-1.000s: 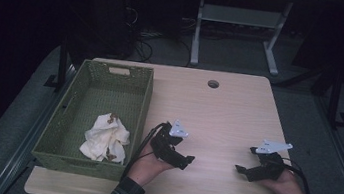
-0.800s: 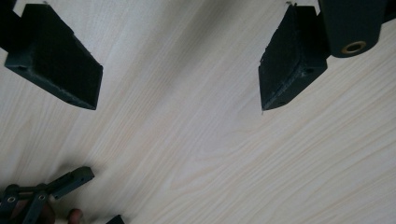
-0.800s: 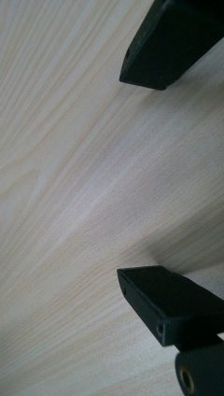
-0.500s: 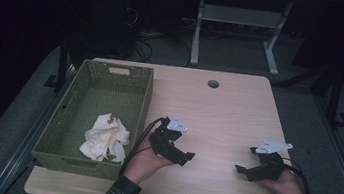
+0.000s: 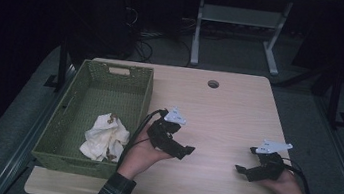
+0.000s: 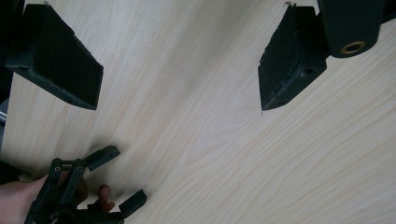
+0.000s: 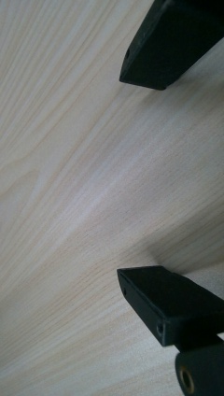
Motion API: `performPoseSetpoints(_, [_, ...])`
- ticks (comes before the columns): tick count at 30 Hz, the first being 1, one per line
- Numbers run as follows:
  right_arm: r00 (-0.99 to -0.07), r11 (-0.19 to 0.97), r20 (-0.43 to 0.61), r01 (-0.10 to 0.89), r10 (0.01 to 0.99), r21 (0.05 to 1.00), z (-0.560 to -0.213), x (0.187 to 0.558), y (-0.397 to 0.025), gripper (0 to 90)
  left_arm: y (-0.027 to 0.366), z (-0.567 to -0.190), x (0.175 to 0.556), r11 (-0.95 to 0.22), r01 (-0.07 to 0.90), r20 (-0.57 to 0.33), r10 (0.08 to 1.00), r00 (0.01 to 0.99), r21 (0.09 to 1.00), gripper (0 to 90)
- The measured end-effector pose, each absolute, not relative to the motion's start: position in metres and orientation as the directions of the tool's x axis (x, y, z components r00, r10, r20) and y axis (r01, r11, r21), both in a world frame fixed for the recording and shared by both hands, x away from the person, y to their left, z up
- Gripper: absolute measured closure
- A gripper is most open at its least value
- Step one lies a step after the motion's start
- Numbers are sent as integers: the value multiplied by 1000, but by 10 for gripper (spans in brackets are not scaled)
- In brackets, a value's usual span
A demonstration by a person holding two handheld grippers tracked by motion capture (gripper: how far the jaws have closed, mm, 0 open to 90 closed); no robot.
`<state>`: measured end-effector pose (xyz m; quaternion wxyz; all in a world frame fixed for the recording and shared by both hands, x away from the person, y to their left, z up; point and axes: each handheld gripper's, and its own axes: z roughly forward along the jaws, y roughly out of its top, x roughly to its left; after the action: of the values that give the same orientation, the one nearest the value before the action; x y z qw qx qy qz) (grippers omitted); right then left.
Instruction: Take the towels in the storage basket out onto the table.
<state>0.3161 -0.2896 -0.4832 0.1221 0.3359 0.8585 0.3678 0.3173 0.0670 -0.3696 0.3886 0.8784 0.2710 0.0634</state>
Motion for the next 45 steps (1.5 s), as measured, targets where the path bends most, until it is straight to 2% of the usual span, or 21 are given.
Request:
performPoseSetpoints(23, [-745,504,37,486,666,714,-483,316,-290,59,98,-342,331,-528,456,-103,566,818,717,136])
performPoseSetpoints(45, [-745,504,37,486,666,714,-483,316,-290,59,156,-327,334,-487,485,-80,641,763,726,141])
